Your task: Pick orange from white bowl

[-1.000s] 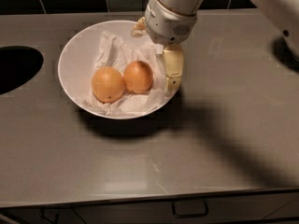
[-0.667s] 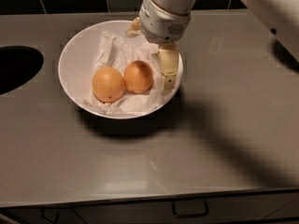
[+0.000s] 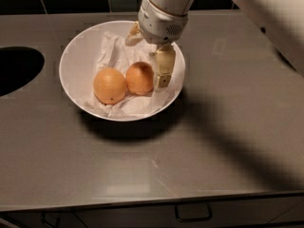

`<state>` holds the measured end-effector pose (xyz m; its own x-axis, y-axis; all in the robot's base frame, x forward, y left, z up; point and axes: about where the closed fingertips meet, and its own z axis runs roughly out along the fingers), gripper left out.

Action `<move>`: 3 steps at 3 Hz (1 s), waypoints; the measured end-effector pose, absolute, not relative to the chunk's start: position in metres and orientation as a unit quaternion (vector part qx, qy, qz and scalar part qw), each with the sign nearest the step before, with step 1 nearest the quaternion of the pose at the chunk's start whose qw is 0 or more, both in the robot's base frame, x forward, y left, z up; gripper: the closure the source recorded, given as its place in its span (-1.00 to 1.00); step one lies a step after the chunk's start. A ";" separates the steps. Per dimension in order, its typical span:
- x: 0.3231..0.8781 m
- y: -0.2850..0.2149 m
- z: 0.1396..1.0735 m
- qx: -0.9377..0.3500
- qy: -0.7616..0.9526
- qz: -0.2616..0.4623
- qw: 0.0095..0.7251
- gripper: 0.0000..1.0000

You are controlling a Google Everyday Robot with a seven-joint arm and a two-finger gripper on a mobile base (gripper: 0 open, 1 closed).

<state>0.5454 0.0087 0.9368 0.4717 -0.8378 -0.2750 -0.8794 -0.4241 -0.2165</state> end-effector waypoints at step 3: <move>0.561 0.012 0.924 -0.836 0.508 0.099 0.184 -0.56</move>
Offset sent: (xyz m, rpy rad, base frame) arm 0.0108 -0.0066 -0.0162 0.0754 0.0741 0.0010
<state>0.5607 0.0115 0.9236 0.4653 -0.8121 -0.3523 -0.8849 -0.4170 -0.2075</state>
